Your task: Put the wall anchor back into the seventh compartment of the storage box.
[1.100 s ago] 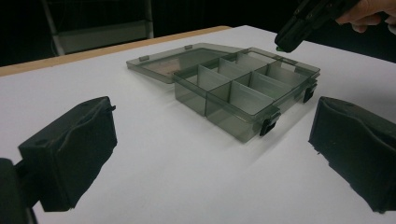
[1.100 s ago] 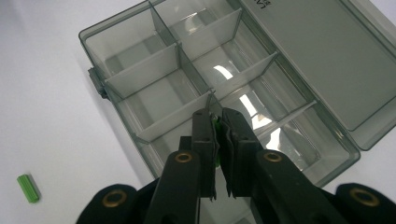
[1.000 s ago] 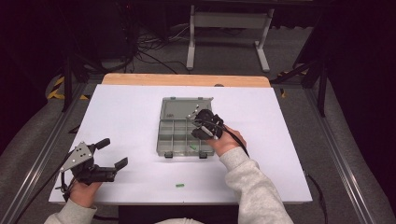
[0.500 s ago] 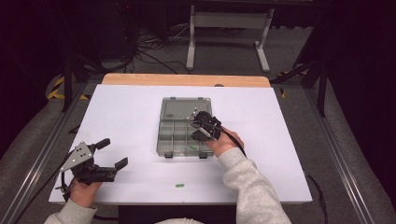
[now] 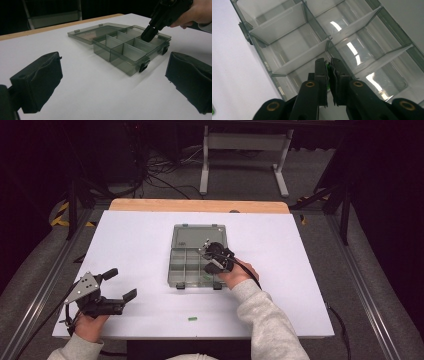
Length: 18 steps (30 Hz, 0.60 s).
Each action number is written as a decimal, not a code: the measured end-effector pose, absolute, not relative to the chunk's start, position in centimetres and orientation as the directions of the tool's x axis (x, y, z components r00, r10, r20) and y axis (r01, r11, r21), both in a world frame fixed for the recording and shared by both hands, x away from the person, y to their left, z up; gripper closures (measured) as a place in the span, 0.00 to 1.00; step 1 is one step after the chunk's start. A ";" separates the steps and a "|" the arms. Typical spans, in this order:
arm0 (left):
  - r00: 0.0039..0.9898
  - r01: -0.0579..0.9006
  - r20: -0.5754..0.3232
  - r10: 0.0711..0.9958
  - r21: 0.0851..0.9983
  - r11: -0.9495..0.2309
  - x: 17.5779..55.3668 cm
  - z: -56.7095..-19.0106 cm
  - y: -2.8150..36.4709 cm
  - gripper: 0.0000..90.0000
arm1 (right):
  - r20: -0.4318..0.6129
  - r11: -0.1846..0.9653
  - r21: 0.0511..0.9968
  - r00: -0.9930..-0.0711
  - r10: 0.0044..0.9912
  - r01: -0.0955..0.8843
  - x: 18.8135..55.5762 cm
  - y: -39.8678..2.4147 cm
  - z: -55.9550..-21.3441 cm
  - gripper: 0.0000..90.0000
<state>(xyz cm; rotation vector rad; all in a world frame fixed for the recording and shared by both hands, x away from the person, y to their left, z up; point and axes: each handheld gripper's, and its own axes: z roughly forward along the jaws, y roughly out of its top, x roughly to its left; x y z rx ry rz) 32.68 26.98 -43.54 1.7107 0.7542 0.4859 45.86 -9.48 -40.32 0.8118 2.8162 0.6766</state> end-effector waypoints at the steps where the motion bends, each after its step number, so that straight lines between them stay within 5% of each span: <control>1: 0.708 0.232 -0.063 0.703 0.961 -0.147 32.7 -43.5 27.0 0.02 | -0.002 0.754 0.455 -0.846 0.533 0.474 45.9 -9.5 -40.4 0.94; 12: 0.711 0.232 -0.061 0.700 0.961 -0.152 32.7 -43.5 27.0 0.02 | 0.001 0.763 0.444 -0.852 0.524 0.470 45.7 -9.2 -40.9 0.93; 18: 0.711 0.235 -0.063 0.700 0.960 -0.152 32.7 -43.6 27.0 0.02 | -0.008 0.737 0.474 -0.835 0.550 0.481 45.3 -9.4 -40.0 0.67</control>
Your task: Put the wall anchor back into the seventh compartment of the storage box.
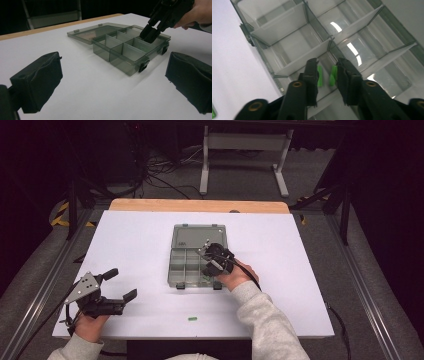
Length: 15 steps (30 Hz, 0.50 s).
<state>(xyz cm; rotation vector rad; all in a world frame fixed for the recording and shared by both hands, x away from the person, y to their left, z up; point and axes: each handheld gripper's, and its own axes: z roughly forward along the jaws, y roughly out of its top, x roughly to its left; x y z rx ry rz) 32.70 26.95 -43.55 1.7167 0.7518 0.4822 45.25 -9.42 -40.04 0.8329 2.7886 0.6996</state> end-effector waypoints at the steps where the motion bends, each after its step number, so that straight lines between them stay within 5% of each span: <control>1: 0.713 0.234 -0.062 0.699 0.960 -0.152 32.7 -43.5 26.9 0.02 | -0.018 0.732 0.484 -0.831 0.555 0.479 45.0 -9.5 -39.7 0.60; 5: 0.712 0.234 -0.063 0.699 0.960 -0.151 32.7 -43.5 26.9 0.02 | -0.039 0.720 0.514 -0.826 0.562 0.466 44.1 -9.6 -38.6 0.44; 15: 0.711 0.232 -0.063 0.701 0.961 -0.149 32.7 -43.5 26.9 0.02 | -0.026 0.727 0.545 -0.859 0.512 0.417 41.3 -9.5 -36.8 0.35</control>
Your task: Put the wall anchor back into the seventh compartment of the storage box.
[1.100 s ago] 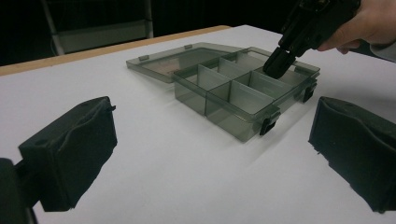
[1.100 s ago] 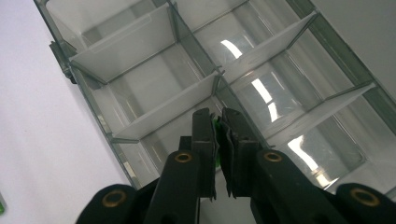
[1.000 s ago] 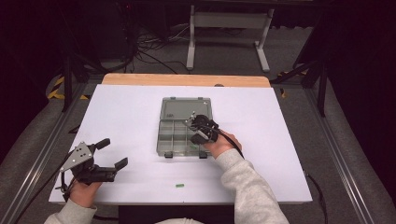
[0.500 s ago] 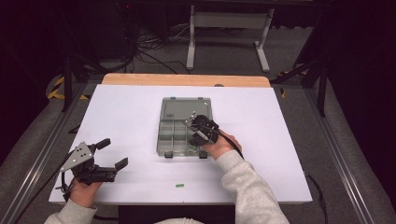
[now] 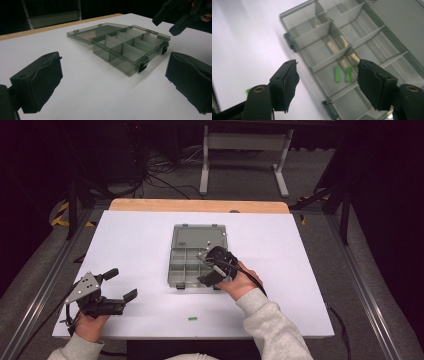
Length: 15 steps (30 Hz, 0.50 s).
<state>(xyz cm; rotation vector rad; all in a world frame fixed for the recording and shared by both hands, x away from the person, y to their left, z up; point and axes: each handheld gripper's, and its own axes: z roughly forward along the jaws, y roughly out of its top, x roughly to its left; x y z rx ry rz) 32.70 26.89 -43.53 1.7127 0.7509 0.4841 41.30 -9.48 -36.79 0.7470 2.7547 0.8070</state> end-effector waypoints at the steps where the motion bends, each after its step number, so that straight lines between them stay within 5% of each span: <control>1: 0.710 0.232 -0.063 0.701 0.962 -0.148 32.7 -43.5 26.9 0.02 | -0.030 0.730 0.549 -0.864 0.503 0.407 41.0 -9.4 -36.7 0.34; 15: 0.710 0.231 -0.063 0.701 0.962 -0.147 32.7 -43.5 26.9 0.02 | -0.052 0.741 0.577 -0.890 0.453 0.344 38.1 -8.9 -35.4 0.32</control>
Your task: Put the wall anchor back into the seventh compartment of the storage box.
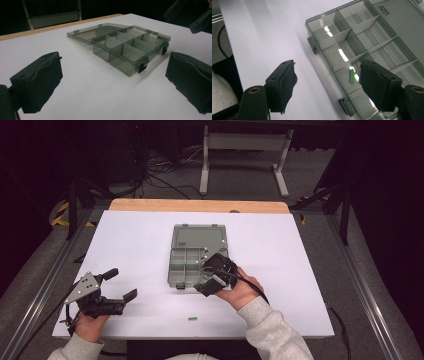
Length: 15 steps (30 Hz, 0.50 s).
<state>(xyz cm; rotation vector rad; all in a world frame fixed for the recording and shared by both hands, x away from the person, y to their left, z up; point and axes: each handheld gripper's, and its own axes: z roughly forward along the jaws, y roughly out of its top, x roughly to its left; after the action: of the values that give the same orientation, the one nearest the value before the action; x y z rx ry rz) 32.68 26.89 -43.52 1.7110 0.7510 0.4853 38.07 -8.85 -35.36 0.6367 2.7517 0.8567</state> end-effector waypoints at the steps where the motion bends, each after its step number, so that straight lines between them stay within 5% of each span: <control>1: 0.710 0.231 -0.064 0.702 0.962 -0.146 32.7 -43.5 26.9 0.02 | -0.053 0.745 0.575 -0.892 0.448 0.340 37.9 -8.8 -35.4 0.32; 15: 0.707 0.231 -0.064 0.704 0.962 -0.145 32.7 -43.5 26.9 0.02 | -0.048 0.769 0.564 -0.918 0.393 0.300 36.2 -7.8 -36.1 0.32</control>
<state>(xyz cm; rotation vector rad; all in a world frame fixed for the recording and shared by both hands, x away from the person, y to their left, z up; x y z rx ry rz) 32.66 26.88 -43.53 1.7087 0.7543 0.4870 36.20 -7.84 -36.12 0.5520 2.7997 0.8513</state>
